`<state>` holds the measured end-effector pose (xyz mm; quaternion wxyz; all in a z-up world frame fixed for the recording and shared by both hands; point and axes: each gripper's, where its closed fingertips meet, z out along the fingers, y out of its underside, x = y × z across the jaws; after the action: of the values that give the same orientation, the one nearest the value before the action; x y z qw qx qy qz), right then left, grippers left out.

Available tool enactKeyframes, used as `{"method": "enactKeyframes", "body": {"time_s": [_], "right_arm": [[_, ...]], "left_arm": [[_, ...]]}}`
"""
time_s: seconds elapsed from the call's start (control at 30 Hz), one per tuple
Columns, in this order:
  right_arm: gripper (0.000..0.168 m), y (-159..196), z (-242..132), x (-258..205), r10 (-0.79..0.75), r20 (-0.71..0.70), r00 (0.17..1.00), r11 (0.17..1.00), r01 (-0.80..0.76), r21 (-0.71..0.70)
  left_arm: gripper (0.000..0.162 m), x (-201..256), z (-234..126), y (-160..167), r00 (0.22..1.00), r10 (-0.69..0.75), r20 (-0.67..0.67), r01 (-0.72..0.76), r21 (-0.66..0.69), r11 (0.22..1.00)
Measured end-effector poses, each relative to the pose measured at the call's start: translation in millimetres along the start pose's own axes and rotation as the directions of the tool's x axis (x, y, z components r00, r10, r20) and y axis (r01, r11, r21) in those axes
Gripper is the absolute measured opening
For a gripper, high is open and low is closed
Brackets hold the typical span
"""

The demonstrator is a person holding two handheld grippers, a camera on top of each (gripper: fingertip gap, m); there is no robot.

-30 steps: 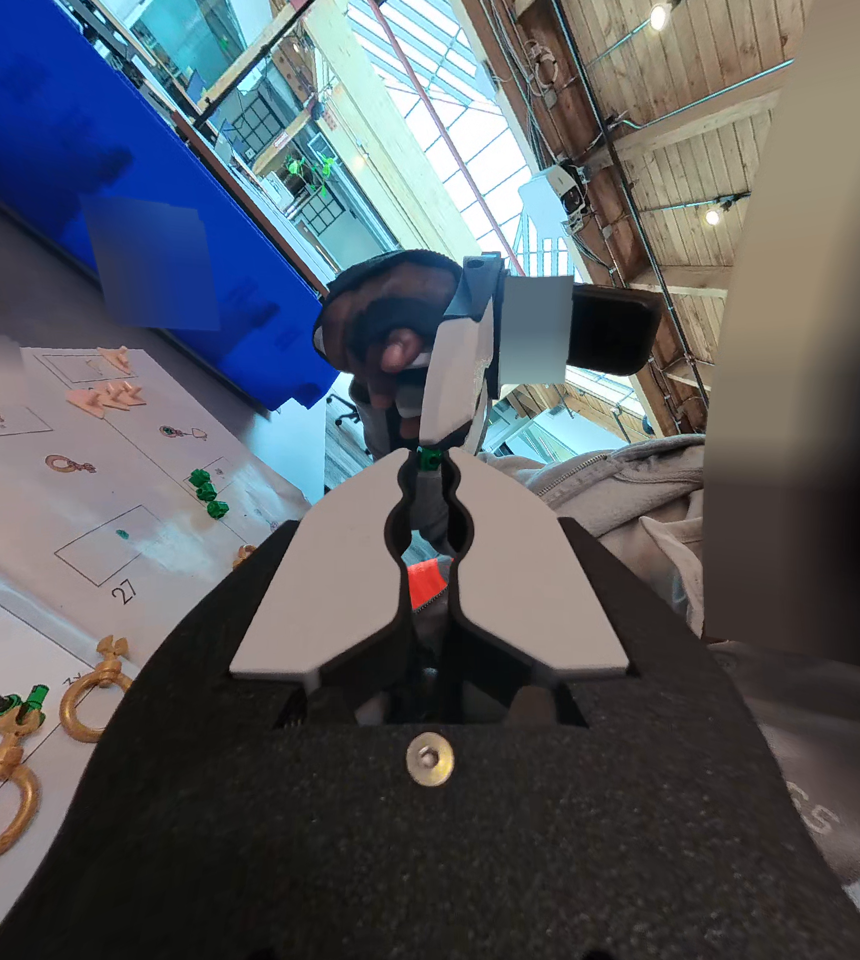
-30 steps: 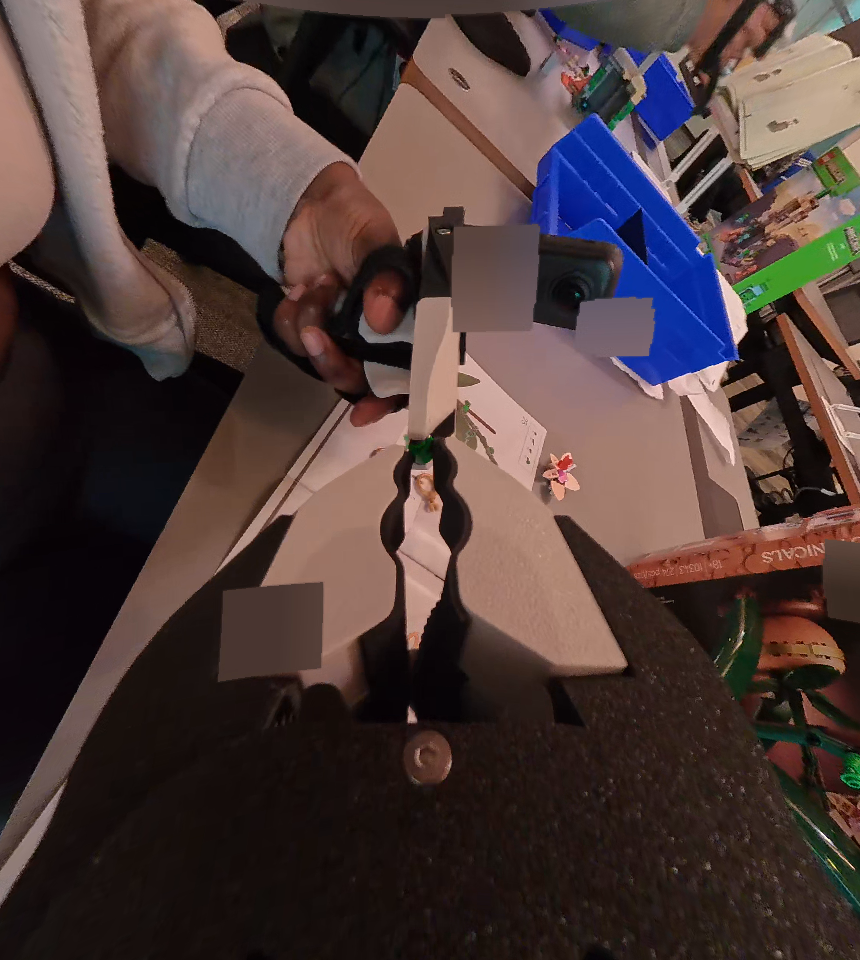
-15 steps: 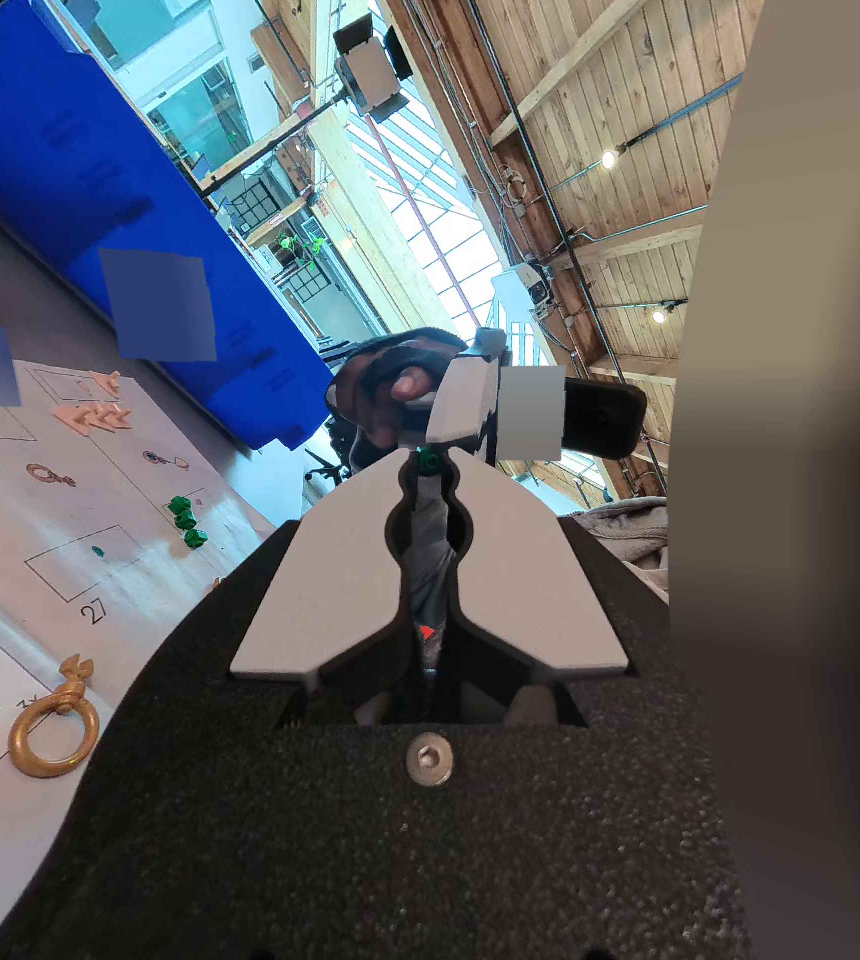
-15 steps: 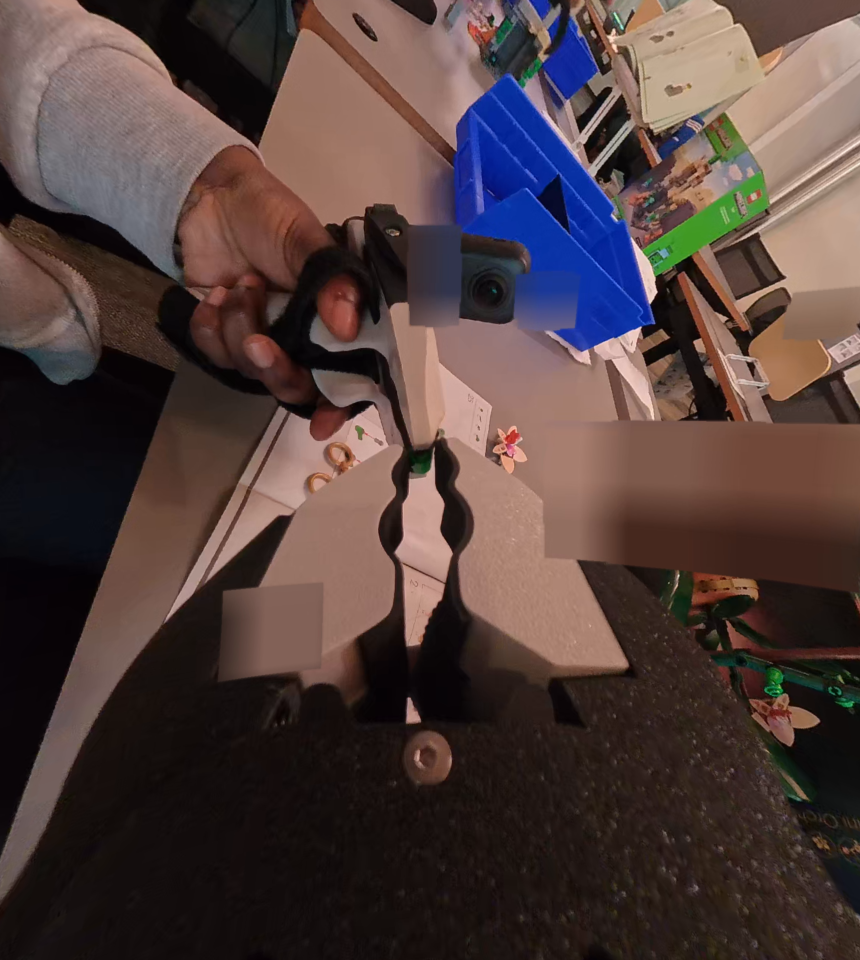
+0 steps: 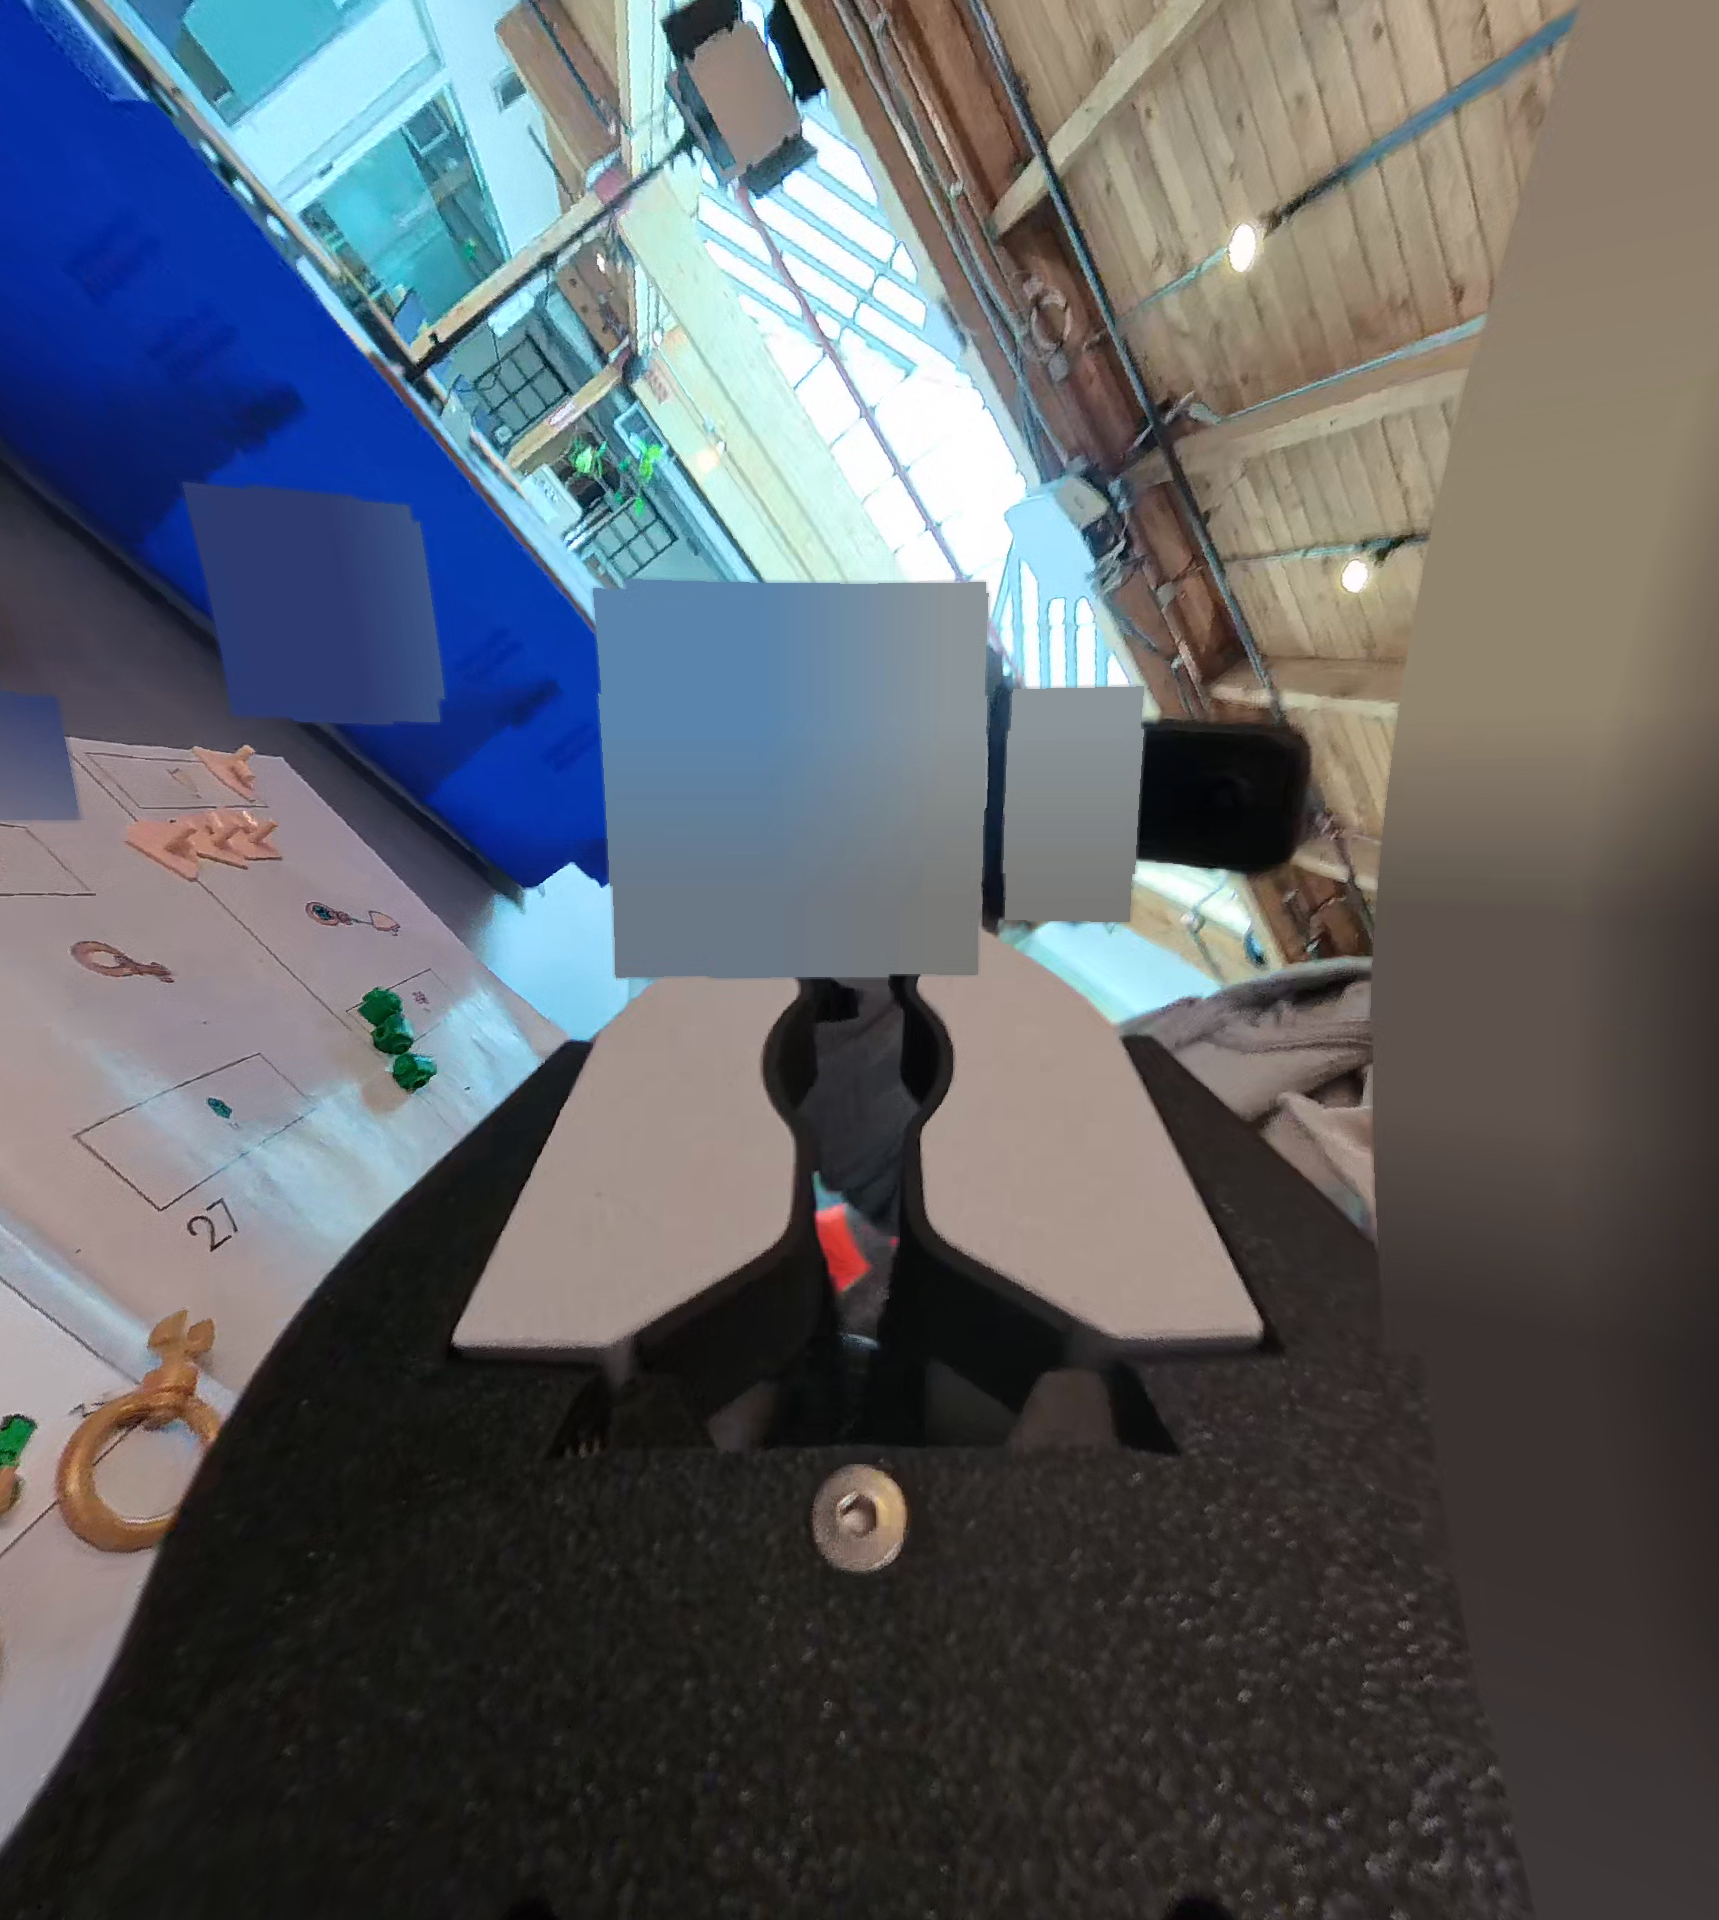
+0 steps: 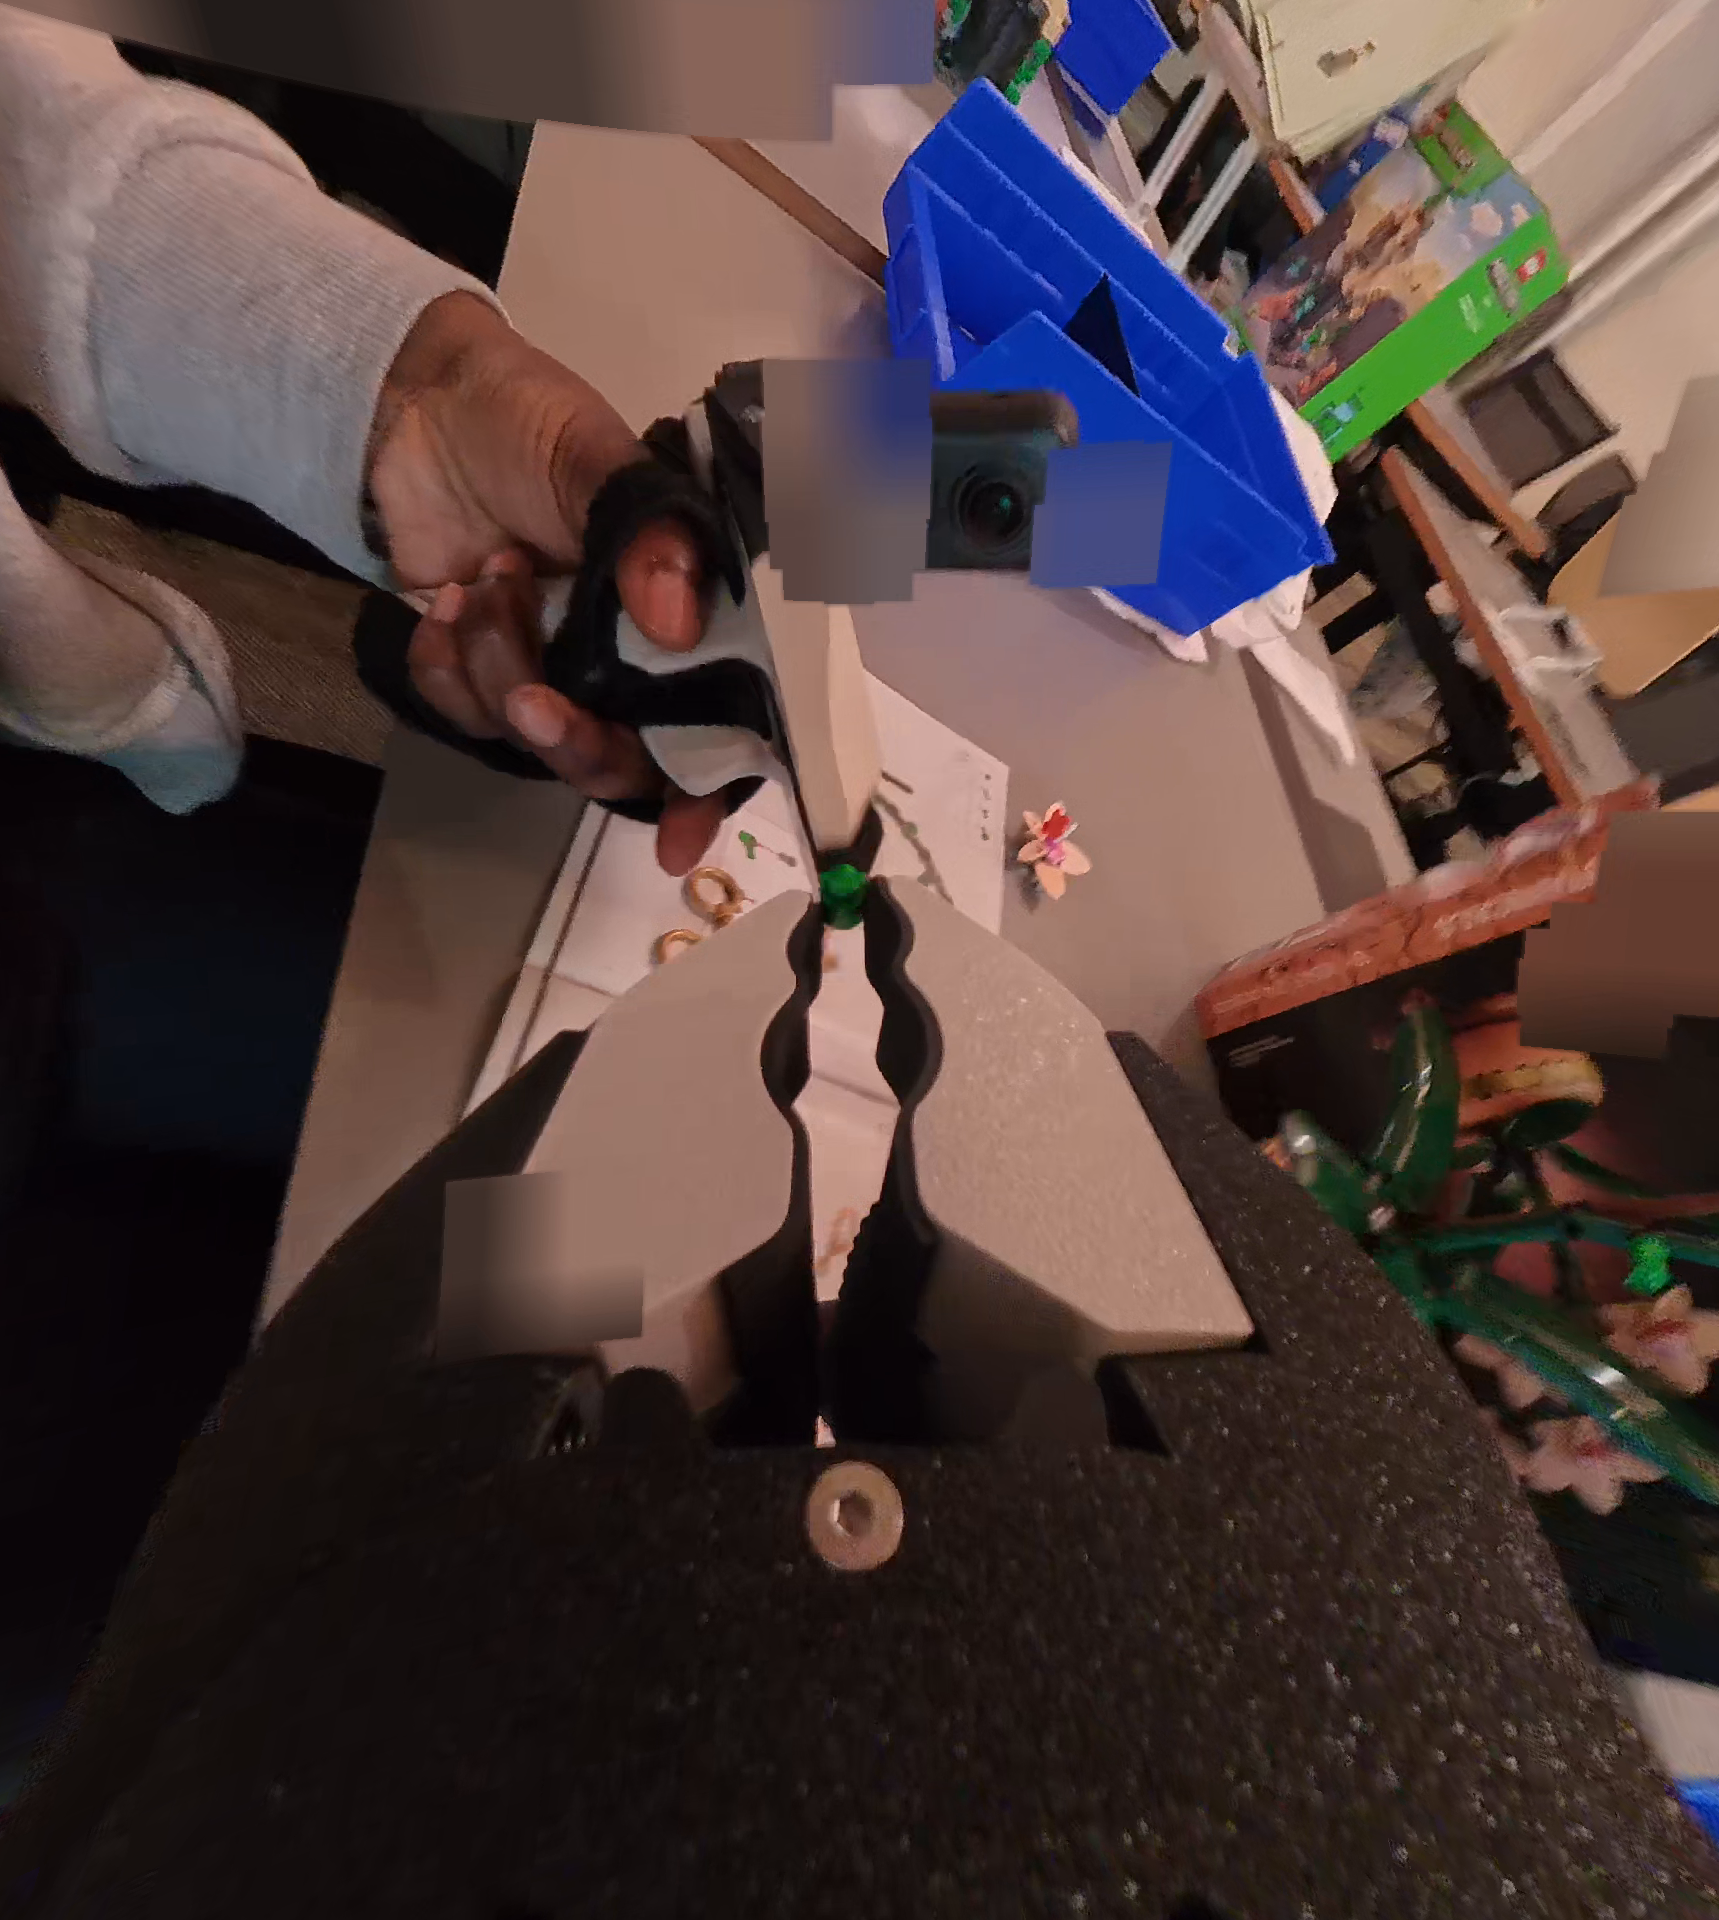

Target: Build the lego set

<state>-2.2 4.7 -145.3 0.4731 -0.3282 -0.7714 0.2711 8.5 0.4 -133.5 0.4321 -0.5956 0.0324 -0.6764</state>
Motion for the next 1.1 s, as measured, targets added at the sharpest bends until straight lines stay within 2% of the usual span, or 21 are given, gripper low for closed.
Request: {"method": "enactKeyframes", "body": {"time_s": [0.03, 0.1, 0.2, 0.3, 0.4, 0.47, 0.73, 0.9, 1.1], "right_arm": [[0.008, 5, -6, 0, 0.068, 0.002, 0.998, 0.998, -0.068, -0.004], [0.008, 20, -18, -4, 0.243, -0.003, 0.970, 0.970, -0.243, -0.030], [0.008, 54, -26, -33, 0.487, 0.012, 0.873, 0.868, -0.482, -0.120], [0.008, 85, -25, -61, 0.549, 0.002, 0.836, 0.813, -0.533, -0.234], [0.008, 95, -18, -72, 0.610, 0.014, 0.792, 0.765, -0.585, -0.268], [0.008, 101, -17, -73, 0.600, -0.002, 0.800, 0.764, -0.574, -0.293], [0.007, 108, -18, -73, 0.647, -0.027, 0.762, 0.717, -0.619, -0.320], [0.008, 108, -16, -72, 0.704, -0.034, 0.710, 0.664, -0.673, -0.326], [0.008, 107, -15, -73, 0.708, -0.015, 0.707, 0.659, -0.667, -0.347]], "left_arm": [[0.018, -2, -1, 4, 0.999, 0.043, 0.027, -0.041, -0.054, 0.998], [0.030, -15, -8, 16, 0.971, 0.203, 0.130, -0.173, -0.214, 0.961], [0.031, -31, -14, 33, 0.871, 0.449, 0.198, -0.333, -0.432, 0.838], [0.027, -32, -5, 48, 0.858, 0.494, 0.138, -0.362, -0.518, 0.775], [0.023, -54, -4, 62, 0.801, 0.578, 0.154, -0.353, -0.658, 0.665], [0.023, -66, -6, 70, 0.774, 0.609, 0.173, -0.316, -0.728, 0.608], [0.022, -76, -3, 83, 0.810, 0.554, 0.190, -0.209, -0.791, 0.575], [0.023, -78, 0, 89, 0.817, 0.548, 0.179, -0.200, -0.803, 0.561], [0.024, -78, 2, 89, 0.828, 0.533, 0.174, -0.201, -0.795, 0.573]]}}
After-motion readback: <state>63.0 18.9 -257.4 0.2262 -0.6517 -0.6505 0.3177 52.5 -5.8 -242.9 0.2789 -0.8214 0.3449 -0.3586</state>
